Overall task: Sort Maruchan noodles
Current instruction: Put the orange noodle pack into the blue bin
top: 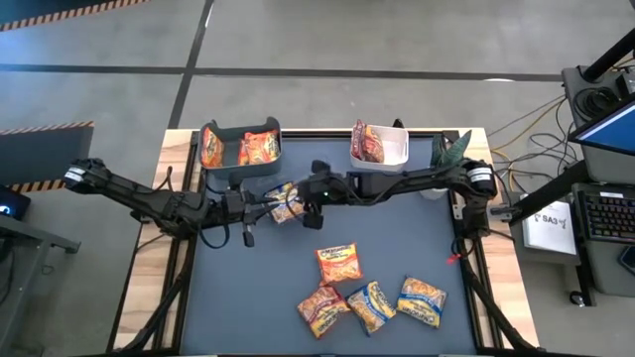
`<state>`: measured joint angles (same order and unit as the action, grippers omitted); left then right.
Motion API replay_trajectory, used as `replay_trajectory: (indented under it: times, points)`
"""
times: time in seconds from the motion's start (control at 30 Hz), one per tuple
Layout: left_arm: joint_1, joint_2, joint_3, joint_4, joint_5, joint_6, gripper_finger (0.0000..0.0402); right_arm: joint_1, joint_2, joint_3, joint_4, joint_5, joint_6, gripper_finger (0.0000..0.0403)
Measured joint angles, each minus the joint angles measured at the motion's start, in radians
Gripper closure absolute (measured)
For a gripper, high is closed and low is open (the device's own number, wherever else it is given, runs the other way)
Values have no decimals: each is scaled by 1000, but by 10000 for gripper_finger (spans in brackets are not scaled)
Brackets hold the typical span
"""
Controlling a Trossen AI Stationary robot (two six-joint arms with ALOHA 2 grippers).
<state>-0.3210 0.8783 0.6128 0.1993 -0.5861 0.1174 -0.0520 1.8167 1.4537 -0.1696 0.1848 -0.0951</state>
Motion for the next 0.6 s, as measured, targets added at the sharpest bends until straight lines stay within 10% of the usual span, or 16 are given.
replay_trajectory:
  times: [0.33,0.6]
  points:
    - [1,18,0,-6,-10,2,365,-55,71,-2,-60,1,127,385]
    - [1,65,0,-43,-18,-79,365,23,-30,-2,-125,-2,100,394]
